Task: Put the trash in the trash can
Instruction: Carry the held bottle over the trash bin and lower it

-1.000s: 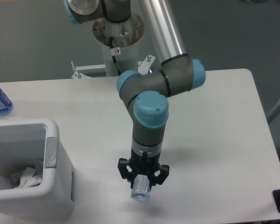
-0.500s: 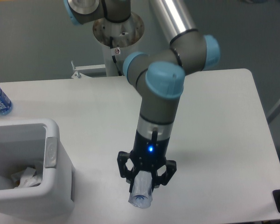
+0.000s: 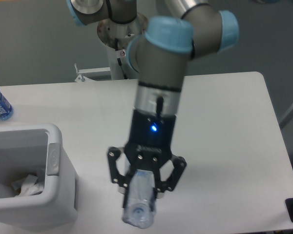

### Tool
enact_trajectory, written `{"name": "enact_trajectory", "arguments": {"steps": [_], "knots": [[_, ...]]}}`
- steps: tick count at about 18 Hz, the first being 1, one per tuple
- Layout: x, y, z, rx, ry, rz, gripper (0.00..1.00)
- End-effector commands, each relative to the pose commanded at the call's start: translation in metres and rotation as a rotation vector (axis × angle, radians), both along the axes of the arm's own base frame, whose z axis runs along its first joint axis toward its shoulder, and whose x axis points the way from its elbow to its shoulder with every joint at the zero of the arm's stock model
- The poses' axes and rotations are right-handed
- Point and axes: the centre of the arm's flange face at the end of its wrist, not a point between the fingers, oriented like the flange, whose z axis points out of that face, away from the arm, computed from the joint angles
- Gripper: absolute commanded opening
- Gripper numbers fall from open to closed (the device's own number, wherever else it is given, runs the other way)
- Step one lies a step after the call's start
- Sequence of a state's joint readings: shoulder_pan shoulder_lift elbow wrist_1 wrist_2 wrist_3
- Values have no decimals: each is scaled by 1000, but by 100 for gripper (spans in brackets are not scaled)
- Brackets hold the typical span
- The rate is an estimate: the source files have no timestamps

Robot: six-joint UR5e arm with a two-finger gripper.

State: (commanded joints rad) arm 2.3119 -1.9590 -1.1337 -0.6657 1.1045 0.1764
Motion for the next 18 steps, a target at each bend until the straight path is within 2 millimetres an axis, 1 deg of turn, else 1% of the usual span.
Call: {"name": "enact_trajectory", "arguments": {"steps": [1,3,4,7,8,10,12,13,15,17,18], "knots": [[14,1,8,9,8,-17,51],[29,-1,21,23,20,-31,51],[46,4,26,29,26,-56,51],[83,18,23,24,30,-117,51],[105,26,22,22,27,-151,51],[123,35,17,16,22,-182,51],[155,52,6,3,13,-234,51],[165,55,3,-1,7,-248,51],[175,62,-8,-15,-5,-267,51],[180,73,-24,-34,-14,-283,52],[180,77,-31,-43,-20,-285,52]]}}
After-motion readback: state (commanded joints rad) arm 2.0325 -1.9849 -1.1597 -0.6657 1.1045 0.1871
